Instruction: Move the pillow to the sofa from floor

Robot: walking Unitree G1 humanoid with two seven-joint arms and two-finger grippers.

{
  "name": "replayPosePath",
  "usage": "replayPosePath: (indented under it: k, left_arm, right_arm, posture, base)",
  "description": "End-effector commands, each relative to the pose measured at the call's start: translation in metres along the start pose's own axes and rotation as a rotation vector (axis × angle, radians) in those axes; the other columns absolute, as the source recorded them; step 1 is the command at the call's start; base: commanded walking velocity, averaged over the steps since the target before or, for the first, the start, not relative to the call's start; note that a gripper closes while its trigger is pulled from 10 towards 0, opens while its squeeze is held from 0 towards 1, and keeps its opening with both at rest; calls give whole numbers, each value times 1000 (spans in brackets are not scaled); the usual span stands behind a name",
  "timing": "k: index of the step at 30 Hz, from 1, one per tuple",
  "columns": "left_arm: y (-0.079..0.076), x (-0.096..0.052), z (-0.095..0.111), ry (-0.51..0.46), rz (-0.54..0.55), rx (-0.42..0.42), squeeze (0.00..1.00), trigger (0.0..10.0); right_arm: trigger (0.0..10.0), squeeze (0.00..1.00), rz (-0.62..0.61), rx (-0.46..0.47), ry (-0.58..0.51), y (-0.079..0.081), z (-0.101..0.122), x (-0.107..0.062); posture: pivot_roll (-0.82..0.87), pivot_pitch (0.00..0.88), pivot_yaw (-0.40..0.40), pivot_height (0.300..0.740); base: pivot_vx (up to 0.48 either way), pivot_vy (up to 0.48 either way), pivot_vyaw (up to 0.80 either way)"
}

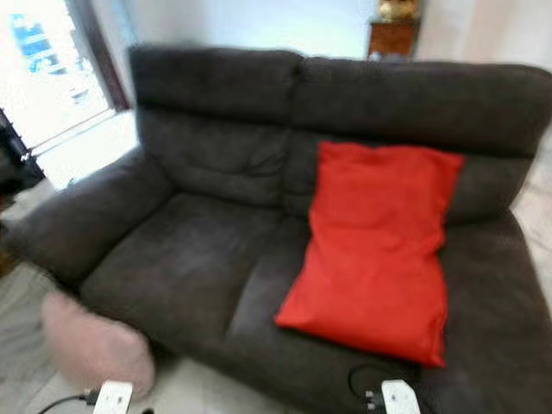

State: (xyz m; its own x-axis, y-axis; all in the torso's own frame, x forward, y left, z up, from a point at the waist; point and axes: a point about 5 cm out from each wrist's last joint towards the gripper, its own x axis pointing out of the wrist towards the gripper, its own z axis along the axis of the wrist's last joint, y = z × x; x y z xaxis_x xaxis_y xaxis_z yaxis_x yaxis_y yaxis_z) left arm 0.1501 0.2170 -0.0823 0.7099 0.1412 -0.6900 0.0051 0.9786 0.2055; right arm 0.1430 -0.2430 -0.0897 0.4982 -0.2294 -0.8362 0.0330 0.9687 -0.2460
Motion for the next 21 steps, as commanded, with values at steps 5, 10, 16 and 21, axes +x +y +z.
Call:
replayPosePath:
  k: [5,10,16,21]
  left_arm:
    - [4,-1,-3,12,9,3,0,10000]
    - [2,1,-1,21,-14,12,0,10000]
    - [-2,7,5,63,-45,-125,0,10000]
    - [0,11,11,78,-25,-288,0,10000]
  right_arm:
    - [10000,0,12,36,-4,5,4,1]
    - [10000,0,17,58,-8,9,5,1]
    - [10000,0,87,83,-4,13,8,2]
    - [10000,0,115,84,0,13,9,2]
  posture:
    - [68,0,23,740]
    - [69,0,21,740]
    - [65,0,16,740]
    - [64,0,14,740]
  base:
    - [0,333,0]
    - [0,333,0]
    - [0,331,0]
    - [0,335,0]
